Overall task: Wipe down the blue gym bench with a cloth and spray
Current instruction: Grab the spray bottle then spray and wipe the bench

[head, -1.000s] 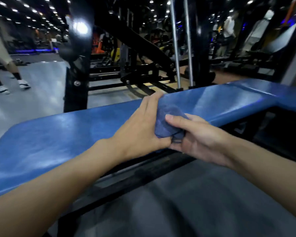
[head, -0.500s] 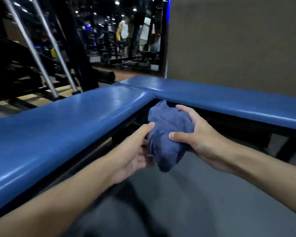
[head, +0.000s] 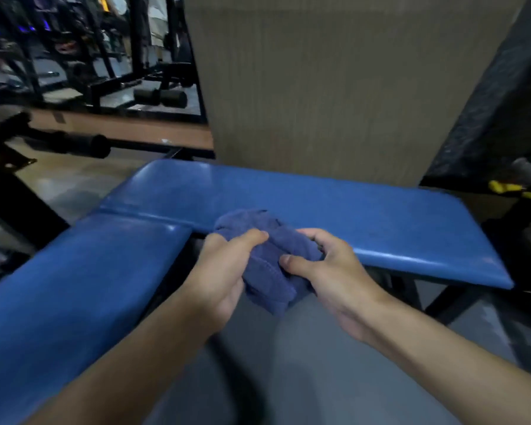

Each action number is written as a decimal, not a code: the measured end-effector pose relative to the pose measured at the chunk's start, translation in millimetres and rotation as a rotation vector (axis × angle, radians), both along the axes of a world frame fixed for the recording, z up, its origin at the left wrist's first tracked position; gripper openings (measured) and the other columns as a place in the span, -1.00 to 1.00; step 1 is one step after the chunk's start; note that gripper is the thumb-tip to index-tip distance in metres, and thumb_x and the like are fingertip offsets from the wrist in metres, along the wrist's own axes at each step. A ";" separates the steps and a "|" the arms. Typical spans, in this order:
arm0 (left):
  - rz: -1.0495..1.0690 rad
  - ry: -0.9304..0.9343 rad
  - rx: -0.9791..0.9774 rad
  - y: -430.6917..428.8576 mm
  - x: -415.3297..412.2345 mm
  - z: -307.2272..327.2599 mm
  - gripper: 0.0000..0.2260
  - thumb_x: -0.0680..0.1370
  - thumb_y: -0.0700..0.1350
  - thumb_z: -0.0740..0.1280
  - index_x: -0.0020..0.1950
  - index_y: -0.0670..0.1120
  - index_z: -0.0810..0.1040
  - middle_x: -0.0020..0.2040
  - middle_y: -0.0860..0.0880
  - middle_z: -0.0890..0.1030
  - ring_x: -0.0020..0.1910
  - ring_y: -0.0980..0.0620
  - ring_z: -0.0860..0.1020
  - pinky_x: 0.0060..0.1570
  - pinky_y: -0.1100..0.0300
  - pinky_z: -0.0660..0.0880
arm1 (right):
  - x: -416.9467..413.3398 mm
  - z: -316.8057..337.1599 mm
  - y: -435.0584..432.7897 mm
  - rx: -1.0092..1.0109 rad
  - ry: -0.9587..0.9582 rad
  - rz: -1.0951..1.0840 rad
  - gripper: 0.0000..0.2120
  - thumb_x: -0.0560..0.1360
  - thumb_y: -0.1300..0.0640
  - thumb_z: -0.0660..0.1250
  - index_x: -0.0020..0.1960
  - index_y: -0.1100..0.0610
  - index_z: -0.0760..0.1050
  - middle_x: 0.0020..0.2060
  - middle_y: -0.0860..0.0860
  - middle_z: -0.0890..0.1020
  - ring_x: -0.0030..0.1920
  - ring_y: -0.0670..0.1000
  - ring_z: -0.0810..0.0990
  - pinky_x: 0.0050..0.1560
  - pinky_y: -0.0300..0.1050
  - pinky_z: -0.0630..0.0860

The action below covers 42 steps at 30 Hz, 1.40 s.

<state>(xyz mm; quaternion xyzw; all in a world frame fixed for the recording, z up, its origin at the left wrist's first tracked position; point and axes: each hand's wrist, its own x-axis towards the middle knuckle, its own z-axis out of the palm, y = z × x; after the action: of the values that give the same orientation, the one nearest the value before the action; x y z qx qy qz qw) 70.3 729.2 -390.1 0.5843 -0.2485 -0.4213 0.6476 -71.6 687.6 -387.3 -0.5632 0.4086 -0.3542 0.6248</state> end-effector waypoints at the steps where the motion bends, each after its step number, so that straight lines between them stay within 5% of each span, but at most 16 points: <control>1: 0.082 -0.007 -0.014 -6.4 -11.5 30.4 -0.62 0.38 -0.02 0.42 0.13 -0.17 0.53 0.06 -0.16 0.62 0.02 -0.04 0.61 0.13 -0.02 0.52 | -13.4 30.6 -11.8 0.020 -0.043 -0.032 -0.76 0.44 0.38 0.39 0.08 0.19 0.53 -0.06 0.16 0.68 -0.08 0.18 0.65 0.02 0.09 0.56; 3: 0.209 -0.057 0.081 -8.6 -39.6 73.3 -0.64 0.35 0.08 0.34 0.11 0.05 0.45 0.11 -0.16 0.52 -0.06 0.02 0.54 -0.01 0.01 0.50 | -42.0 92.4 -35.3 0.085 -0.151 -0.121 -0.78 0.46 0.41 0.35 0.07 0.22 0.48 -0.14 0.11 0.65 -0.17 0.09 0.60 -0.08 0.01 0.51; 6: -0.095 0.331 0.390 -24.4 -98.3 132.0 -0.63 0.54 0.10 0.27 0.24 -0.10 0.48 0.19 -0.28 0.54 0.03 -0.20 0.61 0.03 -0.11 0.54 | -92.2 172.2 -66.8 0.227 -0.224 -0.206 -0.79 0.49 0.38 0.33 0.09 0.21 0.47 -0.14 0.09 0.65 -0.16 0.06 0.60 -0.10 -0.01 0.49; 8: -0.325 0.518 0.368 -59.2 -131.3 179.8 -0.52 0.55 0.13 0.23 0.31 -0.18 0.51 0.17 -0.24 0.62 0.09 -0.21 0.63 0.15 -0.10 0.51 | -125.7 209.7 -82.9 0.256 -0.159 -0.239 -0.80 0.49 0.38 0.33 0.09 0.22 0.49 -0.06 0.19 0.65 -0.09 0.13 0.60 -0.03 0.08 0.49; 10: -0.427 0.519 0.199 -102.0 -158.1 229.6 -0.49 0.54 0.05 0.24 0.38 -0.25 0.45 0.22 -0.24 0.61 0.21 -0.19 0.57 0.32 -0.12 0.43 | -154.9 239.4 -99.2 0.231 -0.071 -0.257 -0.82 0.50 0.39 0.31 0.08 0.23 0.51 0.00 0.26 0.65 -0.03 0.24 0.62 0.02 0.17 0.53; 12: -0.473 0.382 0.098 -137.9 -182.3 268.0 -0.61 0.61 -0.11 0.25 0.40 -0.23 0.38 0.27 -0.27 0.58 0.28 -0.23 0.53 0.35 -0.23 0.39 | -178.6 266.7 -119.3 0.183 -0.006 -0.243 -0.82 0.51 0.38 0.30 0.07 0.21 0.53 -0.02 0.23 0.67 0.00 0.29 0.63 0.00 0.22 0.57; 15: -0.442 0.206 0.051 -187.9 -205.3 299.2 -0.64 0.59 -0.24 0.34 0.35 -0.12 0.33 0.26 -0.18 0.60 0.25 -0.16 0.58 0.30 -0.24 0.44 | -205.9 299.9 -157.7 0.048 0.045 -0.242 -0.74 0.48 0.41 0.27 -0.01 0.10 0.59 -0.21 0.03 0.68 -0.19 0.01 0.63 -0.27 -0.15 0.56; 18: -0.395 0.029 0.032 -237.7 -216.8 320.2 -0.60 0.52 -0.25 0.43 0.25 -0.05 0.33 0.22 -0.07 0.62 0.17 0.01 0.62 0.21 -0.04 0.54 | -217.9 327.4 -200.6 -0.044 0.160 -0.209 -0.66 0.43 0.44 0.21 -0.04 0.09 0.62 -0.24 0.01 0.65 -0.24 -0.09 0.55 -0.24 -0.28 0.47; 22: -0.366 -0.270 0.004 -312.9 -207.4 321.8 -0.46 0.44 -0.18 0.52 0.24 0.10 0.27 0.17 0.16 0.54 0.04 0.38 0.55 -0.05 0.40 0.49 | -222.6 341.5 -270.3 -0.066 0.303 -0.147 -0.81 0.44 0.47 0.22 -0.04 0.36 0.58 -0.17 0.38 0.58 -0.21 -0.02 0.46 -0.15 -0.09 0.34; 24: -0.422 -0.387 -0.028 -354.5 -198.3 322.5 -0.34 0.42 -0.23 0.50 0.32 0.17 0.19 0.19 0.26 0.46 0.08 0.46 0.48 -0.03 0.43 0.45 | -222.7 346.5 -311.7 -0.065 0.370 -0.188 -0.86 0.49 0.41 0.25 -0.10 0.30 0.58 -0.31 0.27 0.53 -0.29 -0.06 0.43 -0.26 -0.13 0.32; 28: -0.519 -0.554 -0.121 -448.2 -181.2 320.0 -0.39 0.43 -0.35 0.41 0.33 0.18 0.37 0.20 0.35 0.50 0.22 0.34 0.47 0.05 0.54 0.36 | -220.5 363.8 -429.1 -0.200 0.462 -0.397 -0.79 0.52 0.29 0.32 0.16 0.22 0.51 -0.19 0.06 0.50 -0.24 -0.04 0.45 -0.33 -0.35 0.37; 33: -0.642 -0.771 -0.117 -536.7 -163.9 324.6 -0.37 0.43 -0.28 0.42 0.39 0.20 0.37 0.26 0.38 0.47 0.30 0.29 0.44 0.23 0.33 0.42 | -202.4 401.4 -576.7 -0.293 0.473 -0.500 -0.58 0.49 0.06 0.42 0.26 0.18 0.40 -0.08 0.01 0.51 -0.16 -0.06 0.51 -0.29 -0.29 0.46; 35: -0.673 -0.851 -0.115 -561.2 -155.8 328.7 -0.35 0.43 -0.25 0.41 0.43 0.20 0.34 0.31 0.27 0.50 0.30 0.19 0.48 0.23 0.12 0.48 | -193.2 414.5 -628.0 -0.332 0.471 -0.532 -0.43 0.46 -0.02 0.45 0.34 0.19 0.35 0.13 0.10 0.53 0.08 0.05 0.56 -0.02 -0.12 0.56; 38: -0.696 -0.969 -0.117 -591.8 -145.8 331.3 -0.33 0.44 -0.19 0.39 0.44 0.27 0.25 0.33 0.18 0.51 0.26 0.06 0.52 0.14 -0.01 0.52 | -179.0 425.3 -687.2 -0.356 0.442 -0.571 -0.27 0.41 -0.08 0.49 0.43 0.17 0.26 0.33 0.11 0.43 0.30 0.09 0.44 0.28 0.02 0.46; 42: -0.712 -1.016 -0.104 -614.2 -137.2 325.8 -0.32 0.44 -0.16 0.40 0.41 0.32 0.19 0.22 0.13 0.56 0.15 0.01 0.56 0.04 -0.09 0.56 | -162.2 426.4 -731.1 -0.388 0.385 -0.558 -0.56 0.45 -0.07 0.46 0.23 0.10 0.49 0.12 0.03 0.60 0.13 0.04 0.56 0.15 0.00 0.51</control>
<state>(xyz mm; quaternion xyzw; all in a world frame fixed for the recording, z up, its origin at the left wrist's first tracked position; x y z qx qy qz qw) -67.0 114.9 -64.4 0.5608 -0.7253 -0.2681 0.2958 -233.8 -43.5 39.1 -0.5943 0.5812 -0.4689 0.2986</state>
